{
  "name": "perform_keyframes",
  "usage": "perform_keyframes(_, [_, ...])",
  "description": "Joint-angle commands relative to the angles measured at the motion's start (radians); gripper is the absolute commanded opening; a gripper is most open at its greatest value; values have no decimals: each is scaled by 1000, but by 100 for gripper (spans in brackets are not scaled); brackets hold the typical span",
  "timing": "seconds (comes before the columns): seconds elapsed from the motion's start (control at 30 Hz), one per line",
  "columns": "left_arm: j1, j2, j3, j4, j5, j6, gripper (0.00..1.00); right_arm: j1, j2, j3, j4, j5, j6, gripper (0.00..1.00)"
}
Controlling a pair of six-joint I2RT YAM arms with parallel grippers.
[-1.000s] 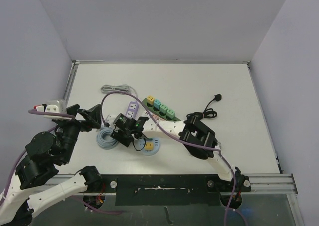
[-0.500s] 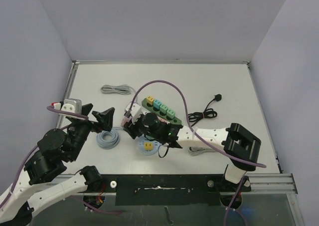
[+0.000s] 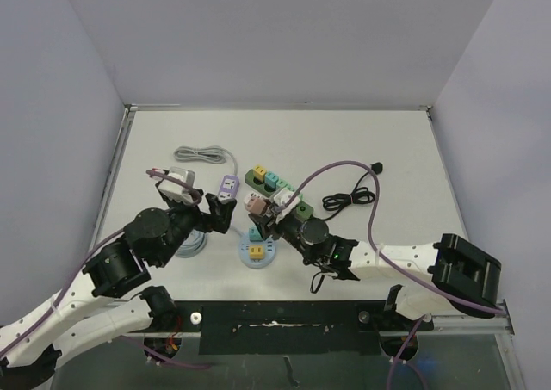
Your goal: Insert the plug
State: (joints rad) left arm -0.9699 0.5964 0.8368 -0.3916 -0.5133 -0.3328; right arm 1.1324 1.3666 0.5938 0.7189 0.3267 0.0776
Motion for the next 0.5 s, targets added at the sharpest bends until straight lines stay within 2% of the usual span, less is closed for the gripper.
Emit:
perform_keyframes(0.0, [8,105,12,55,118,-97,89,10,-97,-39,190,44,-63,20])
perform_keyframes(0.13, [78,215,56,4,282,-144,85,12,-149,-69,191,-26,-90,20])
perform_keyframes(0.3, [261,250,58,72,605,-177,81,13,-174,-82,180,-79,-100,20])
perform_keyframes(0.4, [340,258,56,111,757,-204,78,12,-179,-75,162,-89,-100,20])
perform_keyframes(0.47, [373,261,53,131,811,-221,76,13,-176,-67,149,-89,-101,20])
